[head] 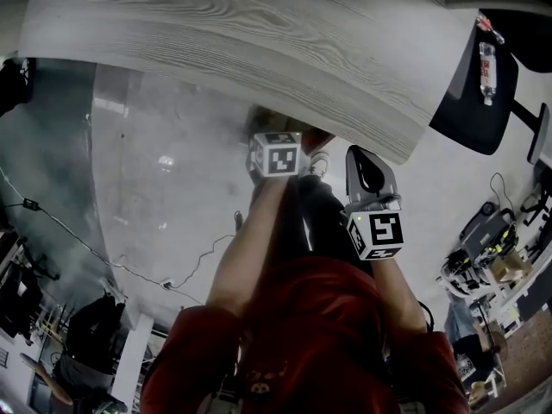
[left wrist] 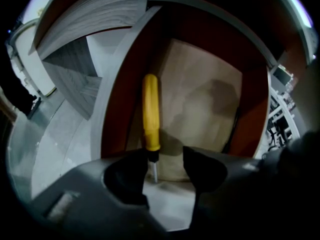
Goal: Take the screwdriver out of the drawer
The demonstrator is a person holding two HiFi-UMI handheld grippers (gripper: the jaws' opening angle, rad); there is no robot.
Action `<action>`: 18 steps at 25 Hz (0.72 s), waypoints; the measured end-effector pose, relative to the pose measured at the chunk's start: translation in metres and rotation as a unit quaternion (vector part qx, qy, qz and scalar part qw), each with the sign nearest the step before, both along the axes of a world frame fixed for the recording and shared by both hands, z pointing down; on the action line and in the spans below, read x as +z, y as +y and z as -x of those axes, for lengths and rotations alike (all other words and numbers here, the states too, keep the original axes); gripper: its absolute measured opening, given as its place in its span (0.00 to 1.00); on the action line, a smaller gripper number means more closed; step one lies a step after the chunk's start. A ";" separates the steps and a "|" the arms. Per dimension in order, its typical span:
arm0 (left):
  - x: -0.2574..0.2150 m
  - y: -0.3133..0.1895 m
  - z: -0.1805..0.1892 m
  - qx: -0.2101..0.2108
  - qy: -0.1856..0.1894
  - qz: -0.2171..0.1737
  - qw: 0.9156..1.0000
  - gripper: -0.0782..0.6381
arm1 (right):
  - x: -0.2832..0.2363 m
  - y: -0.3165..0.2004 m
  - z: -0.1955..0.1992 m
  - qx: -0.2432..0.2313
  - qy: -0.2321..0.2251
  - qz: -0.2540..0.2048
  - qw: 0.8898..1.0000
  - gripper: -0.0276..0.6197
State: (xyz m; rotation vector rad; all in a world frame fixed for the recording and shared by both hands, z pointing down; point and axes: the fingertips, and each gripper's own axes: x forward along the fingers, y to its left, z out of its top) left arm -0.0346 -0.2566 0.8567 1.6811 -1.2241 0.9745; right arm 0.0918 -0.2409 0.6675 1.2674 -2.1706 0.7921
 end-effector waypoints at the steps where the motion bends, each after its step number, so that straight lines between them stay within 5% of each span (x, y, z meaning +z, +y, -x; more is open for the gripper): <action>1: -0.001 0.000 0.000 0.002 -0.001 0.000 1.000 0.41 | 0.000 0.001 0.000 0.000 0.000 0.000 1.000 0.05; 6: 0.000 0.001 0.004 0.014 -0.025 0.002 1.000 0.25 | 0.000 0.004 0.003 -0.001 -0.002 0.001 1.000 0.04; 18: -0.002 0.003 0.007 0.028 -0.028 0.024 0.999 0.18 | -0.008 0.009 0.007 0.001 -0.006 -0.005 1.000 0.04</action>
